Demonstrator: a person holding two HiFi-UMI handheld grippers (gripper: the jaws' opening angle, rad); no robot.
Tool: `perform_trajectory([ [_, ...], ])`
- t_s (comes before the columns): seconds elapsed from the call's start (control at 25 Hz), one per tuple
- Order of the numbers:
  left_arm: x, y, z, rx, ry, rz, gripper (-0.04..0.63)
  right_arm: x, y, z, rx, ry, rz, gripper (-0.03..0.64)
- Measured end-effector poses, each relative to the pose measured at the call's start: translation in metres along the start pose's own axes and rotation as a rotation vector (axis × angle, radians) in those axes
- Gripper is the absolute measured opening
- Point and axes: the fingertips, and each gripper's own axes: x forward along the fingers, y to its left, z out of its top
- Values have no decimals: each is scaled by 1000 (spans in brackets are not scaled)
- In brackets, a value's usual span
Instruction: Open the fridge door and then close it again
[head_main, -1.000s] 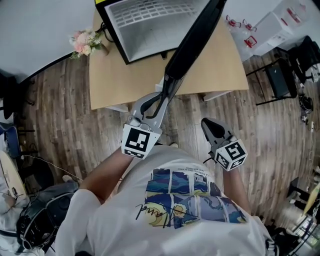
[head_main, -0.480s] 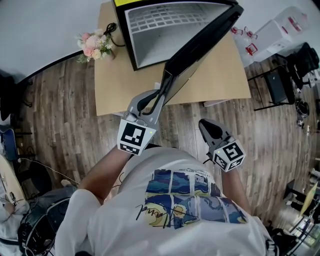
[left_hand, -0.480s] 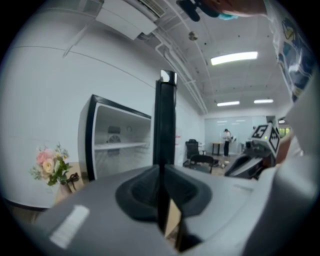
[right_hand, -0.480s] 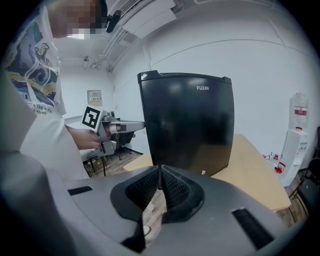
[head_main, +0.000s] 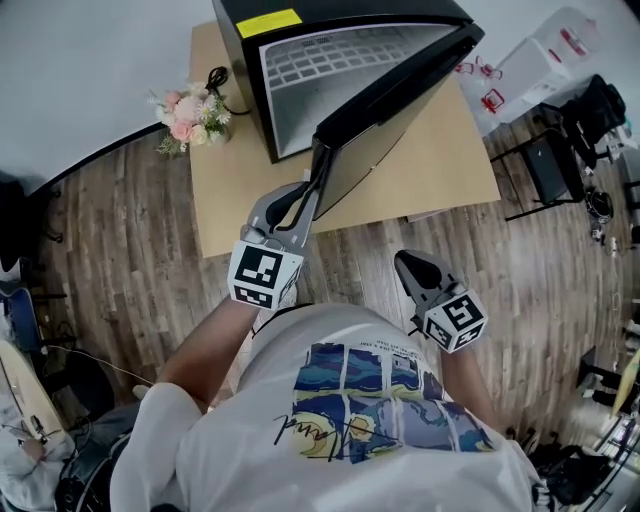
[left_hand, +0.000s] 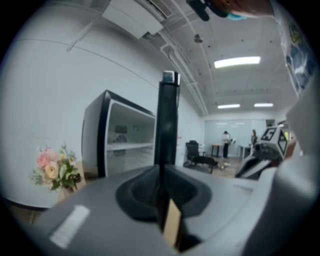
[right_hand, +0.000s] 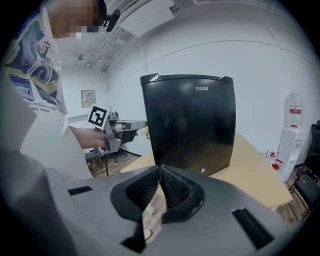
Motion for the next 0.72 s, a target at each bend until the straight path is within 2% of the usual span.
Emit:
perform_trajectory([
  [0.72, 21, 92, 10, 19, 23, 2, 8, 62, 24, 24, 28, -28, -25, 23],
])
